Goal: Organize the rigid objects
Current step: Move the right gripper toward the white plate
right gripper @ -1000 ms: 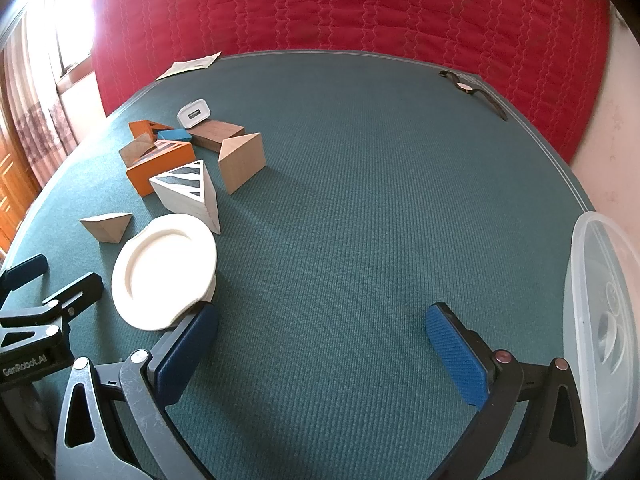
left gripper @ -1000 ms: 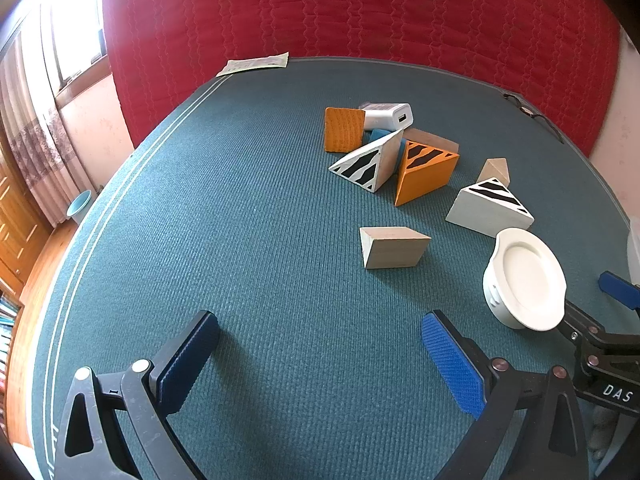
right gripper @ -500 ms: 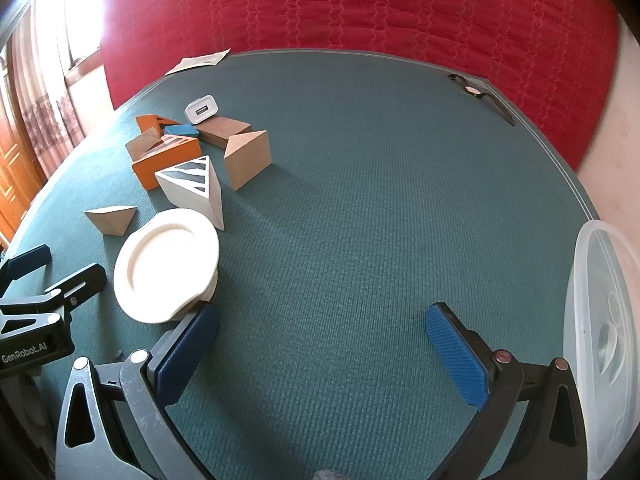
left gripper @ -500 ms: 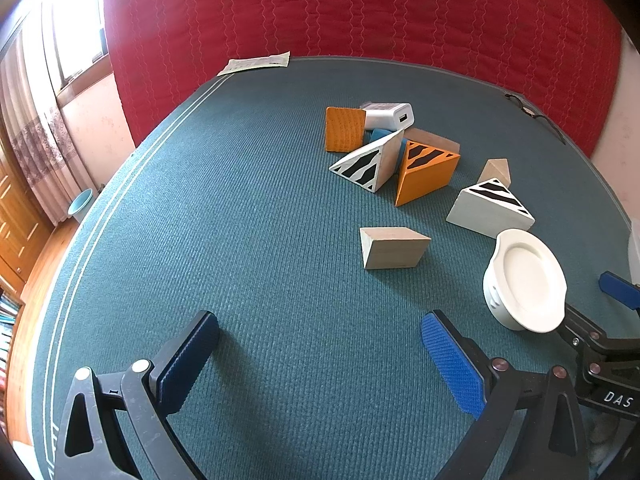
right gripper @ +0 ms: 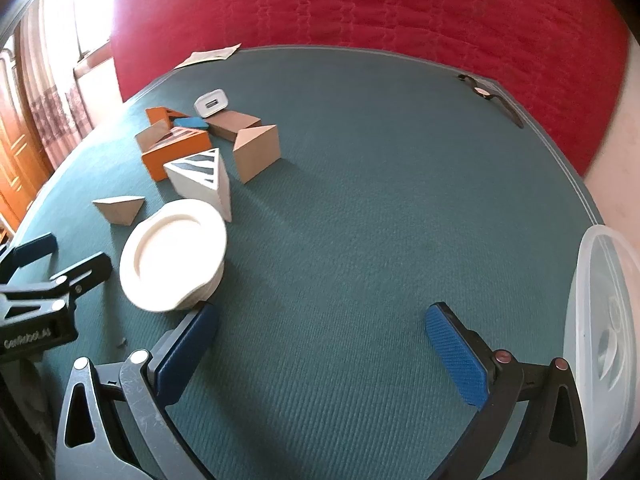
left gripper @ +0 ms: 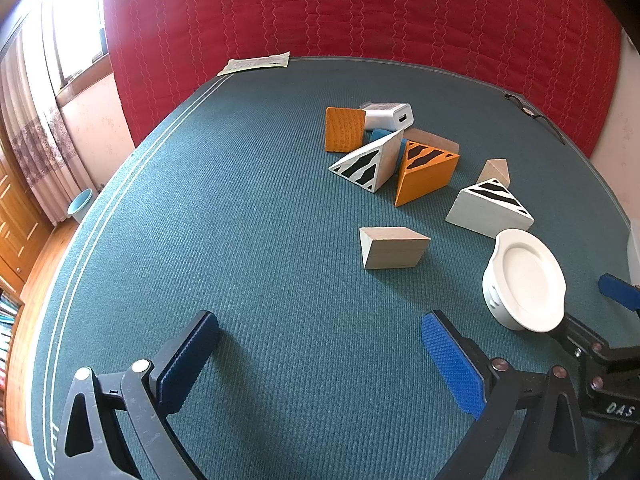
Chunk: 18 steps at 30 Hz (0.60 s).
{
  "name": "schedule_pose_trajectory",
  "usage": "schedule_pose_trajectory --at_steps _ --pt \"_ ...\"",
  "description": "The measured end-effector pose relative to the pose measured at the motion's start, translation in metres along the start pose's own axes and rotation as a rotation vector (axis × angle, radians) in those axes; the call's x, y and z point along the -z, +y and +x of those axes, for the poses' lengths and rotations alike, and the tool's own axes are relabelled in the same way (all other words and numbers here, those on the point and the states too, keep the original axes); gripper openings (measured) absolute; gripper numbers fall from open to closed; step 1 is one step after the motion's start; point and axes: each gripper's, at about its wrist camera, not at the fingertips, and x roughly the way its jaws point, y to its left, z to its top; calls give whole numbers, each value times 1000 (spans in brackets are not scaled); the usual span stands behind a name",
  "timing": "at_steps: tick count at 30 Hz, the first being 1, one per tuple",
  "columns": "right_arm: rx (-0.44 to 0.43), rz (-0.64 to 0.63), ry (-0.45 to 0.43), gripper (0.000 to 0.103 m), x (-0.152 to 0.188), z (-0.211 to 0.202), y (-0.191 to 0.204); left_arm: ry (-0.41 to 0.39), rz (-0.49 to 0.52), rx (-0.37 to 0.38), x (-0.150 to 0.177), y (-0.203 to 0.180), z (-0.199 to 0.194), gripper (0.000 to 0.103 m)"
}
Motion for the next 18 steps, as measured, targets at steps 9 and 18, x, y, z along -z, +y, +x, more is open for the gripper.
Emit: schedule_pose_trajectory --at_steps 9,18 --pt "-136 26 -58 103 9 -14 -5 -5 14 45 1 2 -4 103" --pt "-216 45 -143 103 11 -33 5 -99 19 82 1 7 -21 103"
